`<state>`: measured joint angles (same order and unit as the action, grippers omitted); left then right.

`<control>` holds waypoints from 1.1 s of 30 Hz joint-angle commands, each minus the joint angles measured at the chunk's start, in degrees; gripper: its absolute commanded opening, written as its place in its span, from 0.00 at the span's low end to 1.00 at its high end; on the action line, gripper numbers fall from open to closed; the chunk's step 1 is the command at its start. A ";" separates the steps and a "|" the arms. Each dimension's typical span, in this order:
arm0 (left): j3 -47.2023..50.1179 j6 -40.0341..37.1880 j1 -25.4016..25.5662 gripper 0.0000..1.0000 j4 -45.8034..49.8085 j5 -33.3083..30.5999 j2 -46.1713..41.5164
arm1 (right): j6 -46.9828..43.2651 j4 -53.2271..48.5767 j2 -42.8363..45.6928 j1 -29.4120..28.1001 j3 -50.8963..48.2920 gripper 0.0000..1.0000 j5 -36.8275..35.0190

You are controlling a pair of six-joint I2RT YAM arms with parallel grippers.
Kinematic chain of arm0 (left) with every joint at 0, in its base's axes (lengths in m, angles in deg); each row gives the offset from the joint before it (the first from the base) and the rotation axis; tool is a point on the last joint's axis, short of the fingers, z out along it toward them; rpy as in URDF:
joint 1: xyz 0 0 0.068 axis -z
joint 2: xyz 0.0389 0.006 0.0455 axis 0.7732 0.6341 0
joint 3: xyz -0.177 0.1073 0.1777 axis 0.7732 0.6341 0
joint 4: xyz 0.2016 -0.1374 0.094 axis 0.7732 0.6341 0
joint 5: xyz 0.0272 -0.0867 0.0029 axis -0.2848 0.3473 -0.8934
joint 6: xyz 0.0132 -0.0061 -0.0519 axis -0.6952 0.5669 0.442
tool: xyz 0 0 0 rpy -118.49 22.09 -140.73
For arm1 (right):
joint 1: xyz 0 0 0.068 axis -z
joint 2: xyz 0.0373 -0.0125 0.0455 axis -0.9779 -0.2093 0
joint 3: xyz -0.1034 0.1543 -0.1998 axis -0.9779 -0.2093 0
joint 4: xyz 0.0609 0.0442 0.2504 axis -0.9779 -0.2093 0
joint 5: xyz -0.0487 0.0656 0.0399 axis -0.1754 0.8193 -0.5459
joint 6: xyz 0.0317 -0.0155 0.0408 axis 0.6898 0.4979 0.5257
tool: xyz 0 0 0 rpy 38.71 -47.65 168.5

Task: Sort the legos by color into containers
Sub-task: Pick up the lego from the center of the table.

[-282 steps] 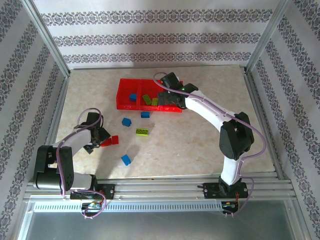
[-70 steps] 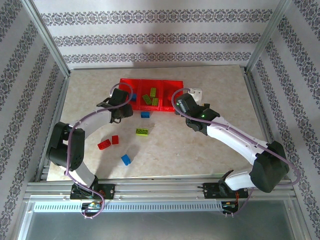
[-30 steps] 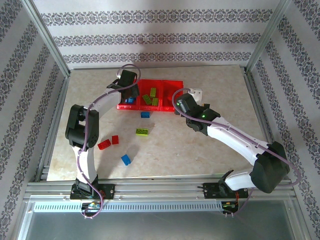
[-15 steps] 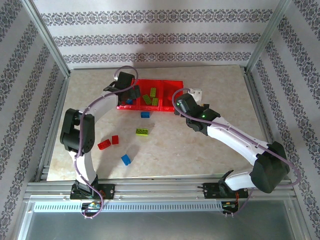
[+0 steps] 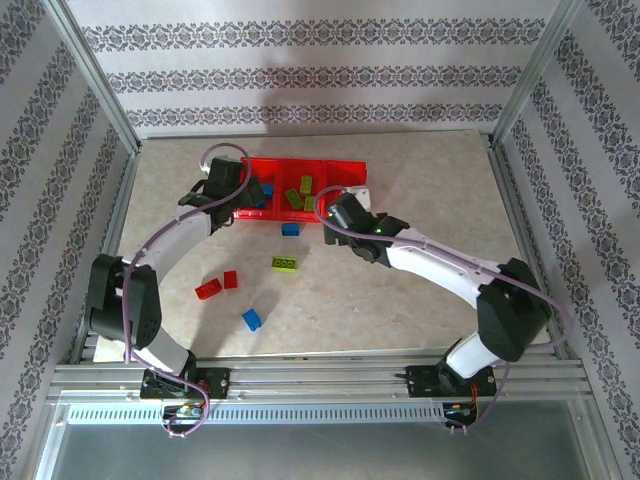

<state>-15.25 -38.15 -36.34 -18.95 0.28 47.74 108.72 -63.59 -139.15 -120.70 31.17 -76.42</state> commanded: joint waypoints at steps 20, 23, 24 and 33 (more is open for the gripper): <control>17.67 5.76 -11.87 1.00 -2.16 2.16 -13.05 | -12.50 -2.92 -23.23 -7.22 19.25 0.84 25.29; 18.40 6.28 -12.71 1.00 -2.76 3.16 -13.16 | -13.06 -3.94 -25.26 -7.39 20.39 0.83 25.84; 18.61 6.38 -12.89 1.00 -2.92 3.50 -13.16 | -13.25 -4.32 -25.75 -7.47 20.74 0.82 25.78; 19.33 7.09 -13.87 1.00 -3.64 5.10 -12.79 | -16.41 -7.63 -29.79 -7.57 24.60 0.82 22.88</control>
<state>3.61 -32.27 -49.32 -20.79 4.47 36.05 94.43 -68.97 -167.48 -127.33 53.29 -51.98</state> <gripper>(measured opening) 0.995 0.823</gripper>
